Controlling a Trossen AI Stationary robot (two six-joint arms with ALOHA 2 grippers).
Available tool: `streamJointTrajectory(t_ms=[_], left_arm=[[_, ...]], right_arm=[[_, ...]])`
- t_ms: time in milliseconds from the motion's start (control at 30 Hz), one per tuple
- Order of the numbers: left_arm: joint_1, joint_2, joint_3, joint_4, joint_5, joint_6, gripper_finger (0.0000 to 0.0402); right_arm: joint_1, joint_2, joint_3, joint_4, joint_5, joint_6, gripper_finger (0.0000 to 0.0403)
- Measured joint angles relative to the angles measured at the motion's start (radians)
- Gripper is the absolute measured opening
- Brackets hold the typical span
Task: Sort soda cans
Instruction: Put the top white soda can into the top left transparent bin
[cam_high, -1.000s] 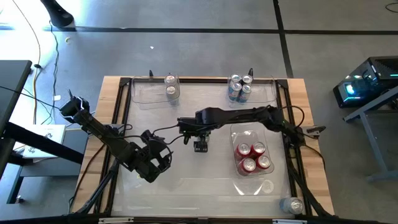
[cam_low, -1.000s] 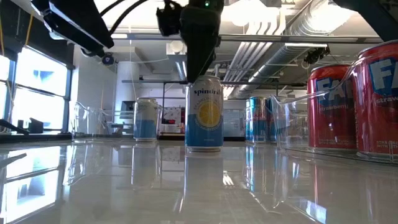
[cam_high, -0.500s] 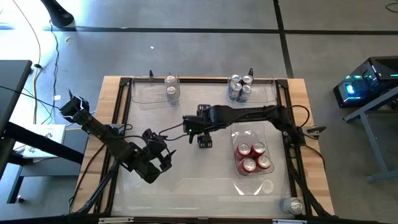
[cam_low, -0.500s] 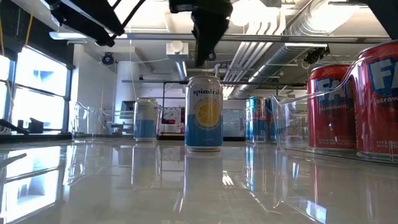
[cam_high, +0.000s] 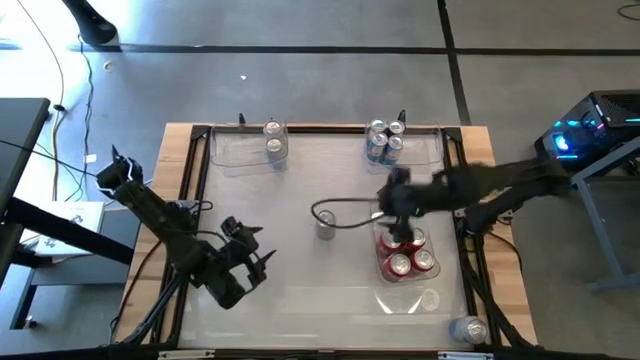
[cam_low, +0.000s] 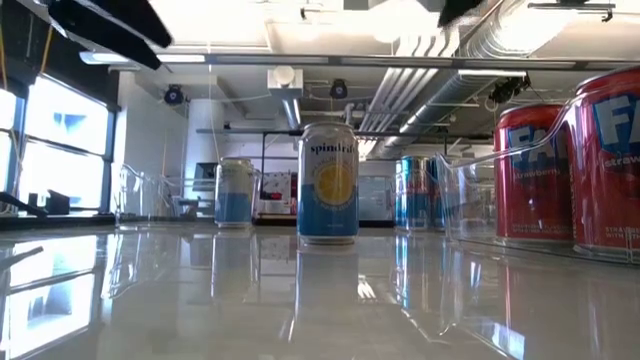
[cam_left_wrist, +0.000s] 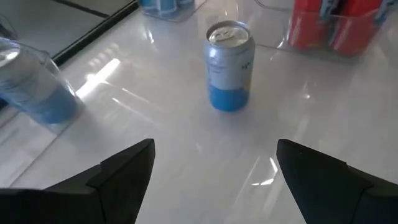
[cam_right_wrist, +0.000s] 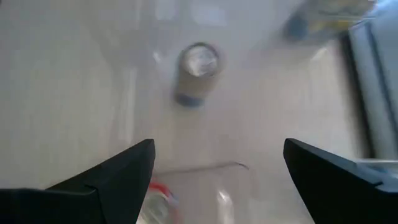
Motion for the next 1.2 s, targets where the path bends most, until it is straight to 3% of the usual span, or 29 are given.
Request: streamJointTrajectory(t_ms=[100, 200, 300, 367, 433, 500, 733, 867, 1000, 1200], left_arm=[[0.054, -0.002, 0.0, 0.085, 0.009, 0.095, 0.0333], [0.139, -0.001, 0.0, 0.23, 0.081, 0.329, 0.0333], [0.26, -0.001, -0.008, 0.443, 0.269, 0.607, 0.0333], [0.348, 0.005, -0.026, 0.606, 0.417, 0.8, 0.0333], [0.424, 0.005, -0.039, 0.676, 0.543, 0.938, 0.0333], [0.503, 0.003, -0.038, 0.712, 0.618, 1.029, 0.0333], [0.759, 0.022, -0.039, 0.673, 0.908, 1.183, 0.0333], [0.83, 0.036, -0.037, 0.674, 0.94, 1.231, 0.0333], [0.86, 0.043, -0.037, 0.679, 0.963, 1.28, 0.0333], [0.908, 0.053, -0.084, 0.684, 1.09, 1.306, 0.0333]], right_arm=[[0.073, -0.058, -0.189, 0.135, -0.004, 0.12, 0.035], [0.147, -0.259, -0.313, 0.383, 0.035, 0.186, 0.035], [0.22, -0.309, -0.419, 0.558, 0.066, 0.217, 0.035], [0.272, -0.319, -0.497, 0.526, 0.089, 0.234, 0.035], [0.318, -0.356, -0.512, 0.689, 0.143, 0.24, 0.035], [0.365, -0.373, -0.546, 0.726, 0.206, 0.28, 0.035], [0.468, -0.368, -0.632, 0.846, 0.313, 0.306, 0.035], [0.525, -0.365, -0.678, 0.855, 0.412, 0.229, 0.035], [0.57, -0.449, -0.705, 0.874, 0.549, 0.212, 0.035], [0.605, -0.6, -0.771, 0.889, 0.574, 0.221, 0.035]])
